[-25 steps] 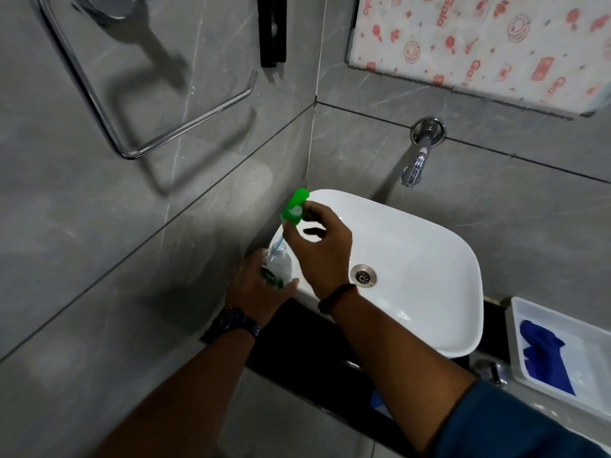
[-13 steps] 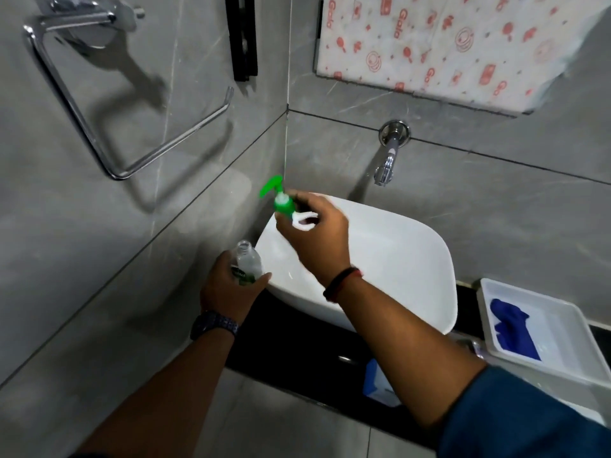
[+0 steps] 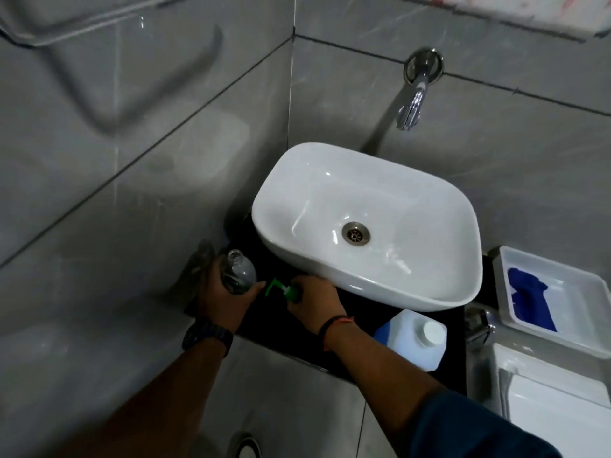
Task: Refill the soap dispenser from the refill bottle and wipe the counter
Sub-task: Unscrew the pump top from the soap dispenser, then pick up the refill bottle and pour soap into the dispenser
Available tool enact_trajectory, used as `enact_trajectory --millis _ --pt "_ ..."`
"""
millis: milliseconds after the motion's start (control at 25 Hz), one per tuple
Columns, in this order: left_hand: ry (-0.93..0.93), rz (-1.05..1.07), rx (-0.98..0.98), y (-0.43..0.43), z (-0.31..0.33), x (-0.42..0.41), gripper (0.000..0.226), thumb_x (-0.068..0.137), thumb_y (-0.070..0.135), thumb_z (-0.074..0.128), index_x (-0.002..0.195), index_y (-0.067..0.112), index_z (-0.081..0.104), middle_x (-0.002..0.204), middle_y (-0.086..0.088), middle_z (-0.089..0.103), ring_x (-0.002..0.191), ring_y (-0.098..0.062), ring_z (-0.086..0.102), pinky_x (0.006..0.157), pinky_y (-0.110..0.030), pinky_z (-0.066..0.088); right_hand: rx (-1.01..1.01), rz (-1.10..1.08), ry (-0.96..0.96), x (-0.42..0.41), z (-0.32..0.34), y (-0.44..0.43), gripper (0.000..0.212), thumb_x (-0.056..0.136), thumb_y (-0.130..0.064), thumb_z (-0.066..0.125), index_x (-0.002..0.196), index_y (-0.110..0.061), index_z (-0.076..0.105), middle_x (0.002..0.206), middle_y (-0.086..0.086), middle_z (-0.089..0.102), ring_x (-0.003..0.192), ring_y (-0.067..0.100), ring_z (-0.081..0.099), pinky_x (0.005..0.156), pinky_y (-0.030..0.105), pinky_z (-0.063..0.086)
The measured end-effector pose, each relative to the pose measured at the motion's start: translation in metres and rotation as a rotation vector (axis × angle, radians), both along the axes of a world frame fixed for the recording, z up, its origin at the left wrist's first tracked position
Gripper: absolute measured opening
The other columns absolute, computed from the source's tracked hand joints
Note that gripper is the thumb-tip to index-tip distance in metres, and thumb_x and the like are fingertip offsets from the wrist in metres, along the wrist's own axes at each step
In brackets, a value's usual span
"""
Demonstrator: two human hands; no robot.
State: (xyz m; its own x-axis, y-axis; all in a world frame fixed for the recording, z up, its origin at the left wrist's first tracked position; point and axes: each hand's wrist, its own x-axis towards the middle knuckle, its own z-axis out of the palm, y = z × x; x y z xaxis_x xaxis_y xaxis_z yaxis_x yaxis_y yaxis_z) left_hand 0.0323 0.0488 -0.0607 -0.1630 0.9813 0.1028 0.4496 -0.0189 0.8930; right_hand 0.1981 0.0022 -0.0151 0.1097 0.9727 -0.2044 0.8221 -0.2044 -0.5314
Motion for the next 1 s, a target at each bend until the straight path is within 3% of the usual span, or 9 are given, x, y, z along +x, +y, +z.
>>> enact_trajectory --millis 160,400,560,680,760,840,1000 --pt "0.079 -0.009 0.039 -0.010 -0.010 -0.002 0.086 0.045 0.030 0.092 0.119 0.010 0.054 0.120 -0.015 0.057 0.110 -0.029 0.052 0.090 -0.031 0.041 -0.059 0.037 -0.077 -0.003 -0.026 -0.004 0.025 0.080 -0.015 0.063 0.104 -0.010 0.067 0.109 0.017 0.063 0.099 0.036 0.060 0.082 0.035 0.048" --pt "0.118 -0.042 0.050 -0.010 -0.006 -0.006 0.098 0.039 0.030 0.094 0.123 0.003 0.051 0.125 -0.019 0.054 0.116 -0.033 0.050 0.094 -0.030 0.036 -0.019 0.020 -0.125 -0.009 -0.034 -0.010 0.030 0.078 -0.019 0.064 0.107 -0.011 0.066 0.108 0.015 0.063 0.101 0.036 0.060 0.083 0.036 0.050" --pt "0.105 -0.063 0.005 -0.011 0.003 -0.019 0.117 0.036 0.036 0.093 0.136 0.009 0.039 0.139 -0.016 0.043 0.128 -0.030 0.040 0.104 -0.036 0.033 0.139 0.005 0.007 -0.015 -0.013 -0.012 0.035 0.079 -0.016 0.067 0.113 -0.007 0.064 0.113 0.017 0.064 0.107 0.034 0.059 0.092 0.037 0.047" --pt "0.104 -0.073 0.019 -0.019 0.023 -0.023 0.123 0.037 0.059 0.084 0.140 0.019 0.031 0.144 -0.013 0.037 0.132 -0.028 0.035 0.104 -0.044 0.036 0.330 -0.045 0.079 -0.017 0.021 -0.014 0.036 0.080 -0.015 0.068 0.115 -0.005 0.063 0.112 0.018 0.066 0.104 0.034 0.061 0.092 0.034 0.042" --pt "0.130 -0.064 0.094 -0.027 0.045 -0.015 0.120 0.041 0.077 0.072 0.139 0.021 0.031 0.143 -0.014 0.038 0.130 -0.030 0.036 0.101 -0.047 0.039 0.521 -0.127 0.139 -0.009 0.048 -0.019 0.032 0.079 -0.012 0.070 0.110 -0.004 0.066 0.107 0.016 0.069 0.098 0.032 0.064 0.089 0.032 0.043" --pt "0.196 -0.091 0.250 -0.032 0.069 0.002 0.111 0.050 0.080 0.064 0.136 0.016 0.037 0.136 -0.017 0.044 0.126 -0.032 0.041 0.098 -0.049 0.042 0.632 -0.239 0.209 0.012 0.076 -0.029 0.031 0.080 -0.014 0.070 0.109 -0.005 0.067 0.107 0.012 0.069 0.097 0.029 0.065 0.089 0.034 0.049" --pt "0.164 -0.197 0.391 -0.050 0.115 0.059 0.098 0.056 0.076 0.065 0.128 0.012 0.048 0.127 -0.010 0.053 0.116 -0.024 0.049 0.095 -0.034 0.042 0.729 -0.471 0.290 0.074 0.109 -0.066 0.027 0.081 -0.018 0.069 0.107 -0.010 0.068 0.103 0.006 0.071 0.092 0.020 0.065 0.081 0.031 0.052"
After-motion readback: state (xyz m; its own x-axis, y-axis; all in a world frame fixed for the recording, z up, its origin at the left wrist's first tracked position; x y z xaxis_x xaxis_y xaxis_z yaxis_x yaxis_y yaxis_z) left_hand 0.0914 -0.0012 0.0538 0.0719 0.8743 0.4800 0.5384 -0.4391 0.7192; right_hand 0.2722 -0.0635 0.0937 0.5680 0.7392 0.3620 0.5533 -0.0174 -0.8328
